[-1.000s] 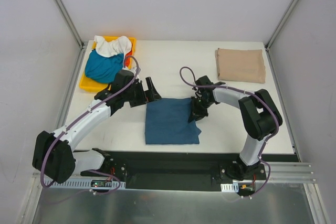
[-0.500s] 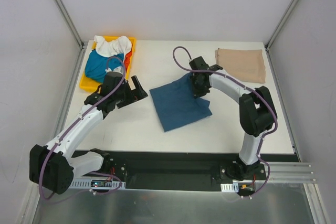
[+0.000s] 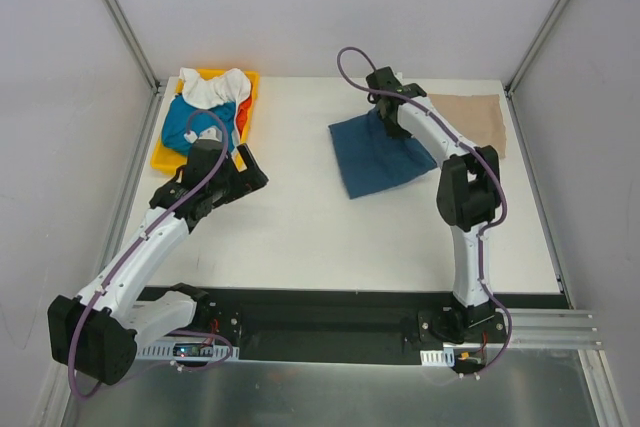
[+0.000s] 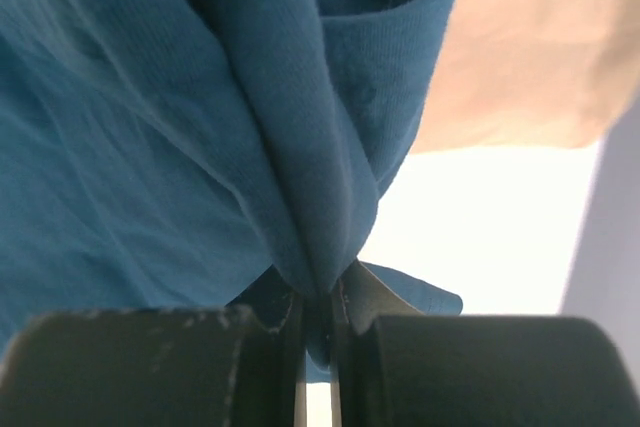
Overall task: Fold and stack the t-shirts
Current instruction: Neatly place the folded tshirt to the corner
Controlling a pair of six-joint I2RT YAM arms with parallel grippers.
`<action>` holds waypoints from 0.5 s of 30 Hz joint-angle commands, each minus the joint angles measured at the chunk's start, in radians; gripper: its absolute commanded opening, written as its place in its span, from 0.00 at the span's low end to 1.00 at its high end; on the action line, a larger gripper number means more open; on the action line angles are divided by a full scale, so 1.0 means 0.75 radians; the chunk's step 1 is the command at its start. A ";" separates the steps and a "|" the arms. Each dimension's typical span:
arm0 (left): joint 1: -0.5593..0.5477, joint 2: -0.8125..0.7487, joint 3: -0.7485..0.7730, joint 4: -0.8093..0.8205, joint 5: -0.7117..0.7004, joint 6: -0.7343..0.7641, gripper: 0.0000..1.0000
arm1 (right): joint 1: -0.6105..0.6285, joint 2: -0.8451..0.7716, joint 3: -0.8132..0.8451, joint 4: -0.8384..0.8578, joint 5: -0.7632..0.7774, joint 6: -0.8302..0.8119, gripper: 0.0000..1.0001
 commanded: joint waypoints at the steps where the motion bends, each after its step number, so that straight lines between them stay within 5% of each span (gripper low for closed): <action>1: 0.011 0.005 0.073 -0.013 -0.054 0.035 0.99 | -0.048 0.039 0.224 -0.060 0.211 -0.134 0.01; 15: 0.013 0.005 0.141 -0.026 -0.146 0.094 0.99 | -0.152 0.091 0.426 0.169 0.409 -0.514 0.01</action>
